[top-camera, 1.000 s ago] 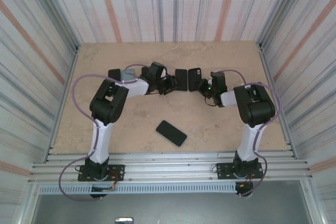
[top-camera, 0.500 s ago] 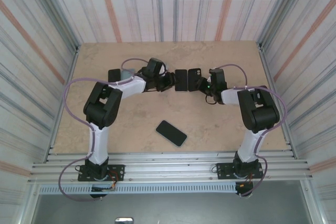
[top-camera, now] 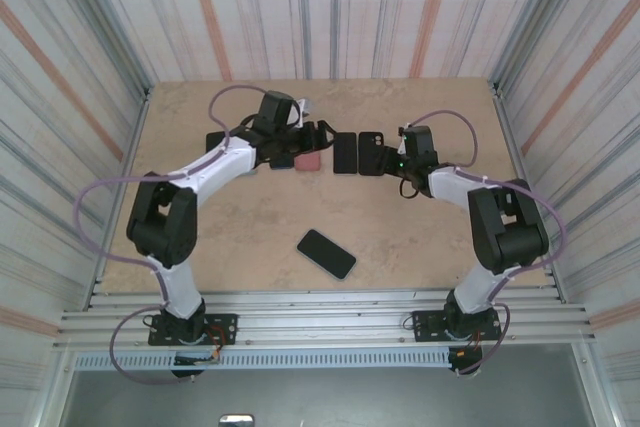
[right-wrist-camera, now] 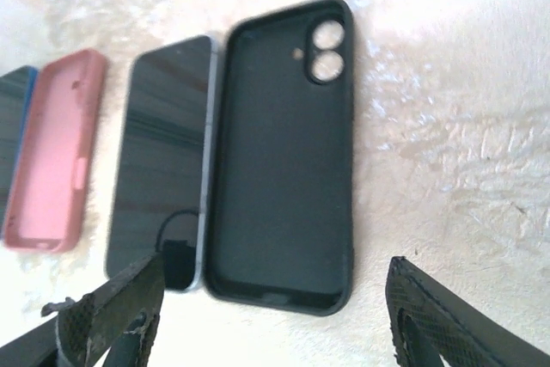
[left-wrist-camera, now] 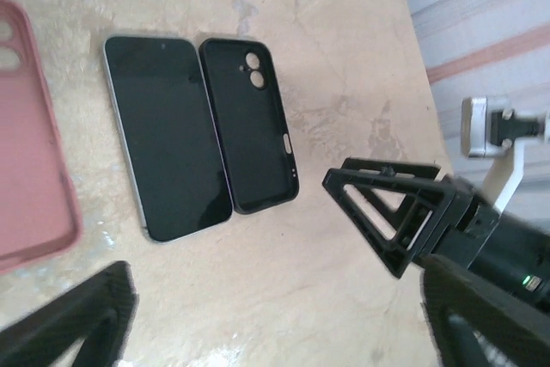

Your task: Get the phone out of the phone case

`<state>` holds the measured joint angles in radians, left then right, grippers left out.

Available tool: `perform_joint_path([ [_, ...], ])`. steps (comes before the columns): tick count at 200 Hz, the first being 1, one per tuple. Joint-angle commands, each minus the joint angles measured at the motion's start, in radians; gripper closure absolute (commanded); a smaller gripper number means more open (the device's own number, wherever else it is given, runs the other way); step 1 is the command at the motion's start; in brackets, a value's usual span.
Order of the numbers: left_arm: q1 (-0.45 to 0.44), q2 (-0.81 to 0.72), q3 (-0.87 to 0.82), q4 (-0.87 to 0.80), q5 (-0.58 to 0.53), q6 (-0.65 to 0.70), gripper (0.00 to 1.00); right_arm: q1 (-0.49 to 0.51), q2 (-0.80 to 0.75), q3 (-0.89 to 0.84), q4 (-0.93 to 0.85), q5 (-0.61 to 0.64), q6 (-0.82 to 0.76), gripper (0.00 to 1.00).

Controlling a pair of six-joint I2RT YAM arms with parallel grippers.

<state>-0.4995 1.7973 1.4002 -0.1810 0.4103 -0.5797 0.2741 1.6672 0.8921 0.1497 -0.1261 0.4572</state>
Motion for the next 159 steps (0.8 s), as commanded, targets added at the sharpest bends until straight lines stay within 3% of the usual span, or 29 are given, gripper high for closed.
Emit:
perform_joint_path([
  [1,0.019,-0.122,-0.053,-0.092,-0.014,0.118,0.03,0.026,-0.098,-0.013,-0.069,-0.028,-0.128,0.24],
  [17,0.042,-0.179,-0.098,-0.108,0.004,0.126,0.01,0.051,-0.153,-0.040,-0.088,-0.067,-0.149,0.17],
  [43,0.083,-0.281,-0.203,-0.098,0.051,0.101,0.01,0.119,-0.248,-0.082,-0.129,-0.083,-0.153,0.14],
  [50,0.090,-0.312,-0.235,-0.097,0.054,0.096,0.01,0.147,-0.273,-0.094,-0.139,-0.075,-0.158,0.07],
  [84,0.144,-0.463,-0.381,-0.082,0.100,0.052,0.01,0.268,-0.360,-0.136,-0.203,-0.085,-0.200,0.04],
  [88,0.149,-0.480,-0.393,-0.082,0.106,0.048,0.01,0.279,-0.367,-0.138,-0.212,-0.095,-0.201,0.00],
  [159,0.163,-0.653,-0.558,-0.049,0.180,-0.050,0.01,0.544,-0.379,-0.175,-0.360,-0.022,-0.208,0.01],
])
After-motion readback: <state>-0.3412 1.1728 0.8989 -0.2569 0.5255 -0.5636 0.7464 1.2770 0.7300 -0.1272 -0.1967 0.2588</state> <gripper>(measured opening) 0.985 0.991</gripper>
